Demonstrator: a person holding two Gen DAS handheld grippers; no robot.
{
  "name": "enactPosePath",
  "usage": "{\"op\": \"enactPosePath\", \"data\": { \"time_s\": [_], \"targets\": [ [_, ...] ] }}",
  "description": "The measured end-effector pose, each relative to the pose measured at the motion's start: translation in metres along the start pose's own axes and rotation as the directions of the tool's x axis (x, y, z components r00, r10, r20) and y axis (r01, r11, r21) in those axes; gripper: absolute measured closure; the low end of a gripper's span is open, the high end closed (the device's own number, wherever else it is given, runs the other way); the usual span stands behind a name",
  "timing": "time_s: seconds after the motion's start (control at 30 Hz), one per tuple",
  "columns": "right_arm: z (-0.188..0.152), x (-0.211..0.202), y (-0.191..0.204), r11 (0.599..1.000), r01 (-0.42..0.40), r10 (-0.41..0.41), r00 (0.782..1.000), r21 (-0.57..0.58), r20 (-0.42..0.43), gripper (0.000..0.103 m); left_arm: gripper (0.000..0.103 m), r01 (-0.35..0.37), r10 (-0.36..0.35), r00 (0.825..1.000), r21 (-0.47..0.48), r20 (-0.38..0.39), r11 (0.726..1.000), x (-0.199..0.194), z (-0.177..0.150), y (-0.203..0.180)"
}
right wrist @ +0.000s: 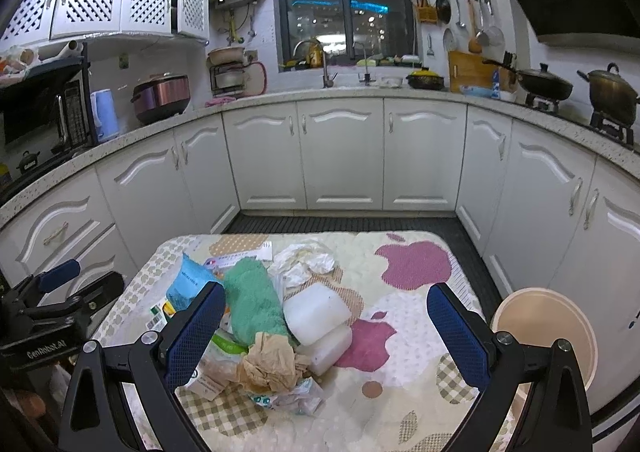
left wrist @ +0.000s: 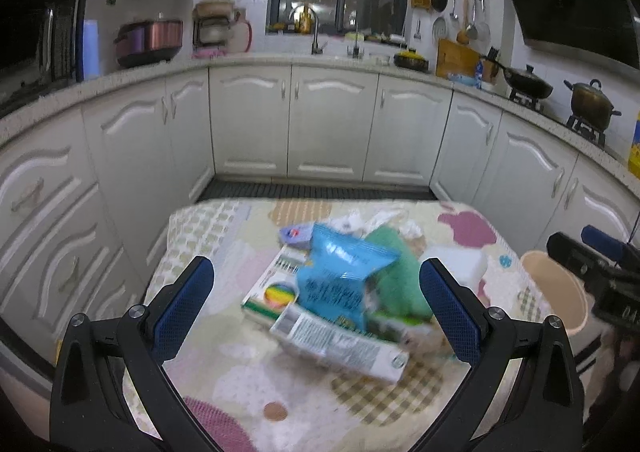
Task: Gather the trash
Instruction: 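Lower the left tool onto the white-and-green milk carton and close it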
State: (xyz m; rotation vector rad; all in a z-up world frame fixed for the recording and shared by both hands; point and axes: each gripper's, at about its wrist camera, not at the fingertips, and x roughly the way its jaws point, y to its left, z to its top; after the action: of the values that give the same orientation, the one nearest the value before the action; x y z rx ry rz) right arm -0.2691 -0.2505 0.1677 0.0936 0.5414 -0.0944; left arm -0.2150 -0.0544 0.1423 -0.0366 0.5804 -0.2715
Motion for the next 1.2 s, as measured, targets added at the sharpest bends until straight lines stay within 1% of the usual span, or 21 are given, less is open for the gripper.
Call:
{"op": "enactPosePath", "data": {
  "time_s": [0.1, 0.17, 0.2, 0.27, 0.33, 0.4, 0.47, 0.5, 0.6, 0.7, 0.73, 0.83, 0.87, 0.9, 0.93, 0.97, 1.0, 1.03, 1.07, 1.13, 1.2],
  "targets": [
    [-0.003, 0.008, -0.004, 0.999, -0.035, 0.036, 0.999, 0.013, -0.037, 0.003, 0.001, 0.028, -0.030, 0.998, -0.035, -0.059, 0.999, 0.004, -0.006, 0.018],
    [-0.007, 0.014, -0.004, 0.998, -0.065, 0.066, 0.996, 0.018, -0.064, 0.006, 0.001, 0.050, -0.056, 0.993, -0.057, -0.102, 0.997, 0.008, -0.012, 0.028],
    [-0.010, 0.018, -0.004, 0.997, -0.076, 0.077, 0.994, 0.012, -0.081, 0.010, 0.001, 0.060, -0.068, 0.990, -0.066, -0.124, 0.996, 0.011, -0.015, 0.032],
    [-0.014, 0.024, -0.002, 0.996, -0.084, 0.083, 0.991, -0.003, -0.109, 0.013, 0.001, 0.082, -0.096, 0.981, -0.088, -0.166, 0.993, 0.015, -0.022, 0.038],
    [-0.021, 0.032, -0.001, 0.995, -0.101, 0.098, 0.985, -0.011, -0.143, 0.019, 0.001, 0.098, -0.123, 0.971, -0.128, -0.204, 0.987, 0.021, -0.028, 0.043],
    [-0.027, 0.037, 0.000, 0.993, -0.119, 0.116, 0.979, -0.007, -0.170, 0.021, 0.001, 0.098, -0.133, 0.967, -0.161, -0.219, 0.982, 0.026, -0.032, 0.044],
    [-0.033, 0.043, 0.000, 0.990, -0.139, 0.137, 0.971, 0.000, -0.194, 0.023, 0.001, 0.102, -0.152, 0.960, -0.215, -0.233, 0.971, 0.032, -0.033, 0.047],
    [-0.036, 0.045, 0.001, 0.989, -0.149, 0.146, 0.968, 0.001, -0.204, 0.026, 0.001, 0.103, -0.160, 0.958, -0.235, -0.238, 0.967, 0.036, -0.033, 0.047],
    [-0.043, 0.051, 0.002, 0.988, -0.157, 0.153, 0.963, 0.001, -0.224, 0.028, 0.001, 0.100, -0.179, 0.951, -0.296, -0.253, 0.950, 0.047, -0.032, 0.046],
    [-0.045, 0.056, 0.000, 0.984, -0.174, 0.175, 0.955, 0.027, -0.239, 0.031, 0.001, 0.087, -0.172, 0.951, -0.313, -0.256, 0.946, 0.057, -0.030, 0.040],
    [-0.046, 0.059, -0.002, 0.982, -0.186, 0.191, 0.950, 0.043, -0.247, 0.034, 0.001, 0.081, -0.169, 0.950, -0.314, -0.262, 0.946, 0.061, -0.030, 0.037],
    [-0.049, 0.065, -0.002, 0.973, -0.220, 0.232, 0.936, 0.073, -0.266, 0.037, 0.001, 0.075, -0.167, 0.945, -0.313, -0.280, 0.947, 0.073, -0.032, 0.031],
    [-0.050, 0.067, -0.001, 0.971, -0.228, 0.241, 0.932, 0.076, -0.271, 0.039, 0.001, 0.070, -0.163, 0.943, -0.306, -0.289, 0.950, 0.077, -0.033, 0.028],
    [-0.052, 0.070, 0.001, 0.968, -0.237, 0.250, 0.928, 0.079, -0.277, 0.044, 0.001, 0.064, -0.157, 0.942, -0.300, -0.297, 0.952, 0.081, -0.034, 0.026],
    [-0.053, 0.074, 0.002, 0.965, -0.248, 0.262, 0.922, 0.083, -0.286, 0.050, 0.003, 0.060, -0.155, 0.939, -0.298, -0.307, 0.953, 0.085, -0.036, 0.024],
    [-0.054, 0.076, 0.003, 0.963, -0.256, 0.270, 0.918, 0.087, -0.289, 0.052, 0.009, 0.060, -0.158, 0.936, -0.299, -0.315, 0.952, 0.089, -0.036, 0.024],
    [-0.055, 0.079, 0.004, 0.958, -0.269, 0.286, 0.913, 0.096, -0.290, 0.059, 0.012, 0.060, -0.161, 0.931, -0.299, -0.327, 0.952, 0.093, -0.037, 0.024],
    [-0.056, 0.082, 0.004, 0.953, -0.285, 0.304, 0.908, 0.107, -0.289, 0.070, 0.019, 0.059, -0.164, 0.925, -0.298, -0.342, 0.953, 0.097, -0.038, 0.024],
    [-0.056, 0.084, 0.004, 0.947, -0.297, 0.319, 0.902, 0.119, -0.290, 0.075, 0.025, 0.058, -0.166, 0.922, -0.299, -0.351, 0.952, 0.099, -0.039, 0.024],
    [-0.056, 0.084, 0.002, 0.938, -0.316, 0.345, 0.895, 0.143, -0.283, 0.083, 0.030, 0.064, -0.177, 0.916, -0.305, -0.361, 0.950, 0.103, -0.041, 0.027],
    [-0.053, 0.079, 0.000, 0.926, -0.341, 0.374, 0.888, 0.162, -0.267, 0.086, 0.035, 0.084, -0.202, 0.915, -0.324, -0.350, 0.942, 0.102, -0.042, 0.031]
  ]
}}
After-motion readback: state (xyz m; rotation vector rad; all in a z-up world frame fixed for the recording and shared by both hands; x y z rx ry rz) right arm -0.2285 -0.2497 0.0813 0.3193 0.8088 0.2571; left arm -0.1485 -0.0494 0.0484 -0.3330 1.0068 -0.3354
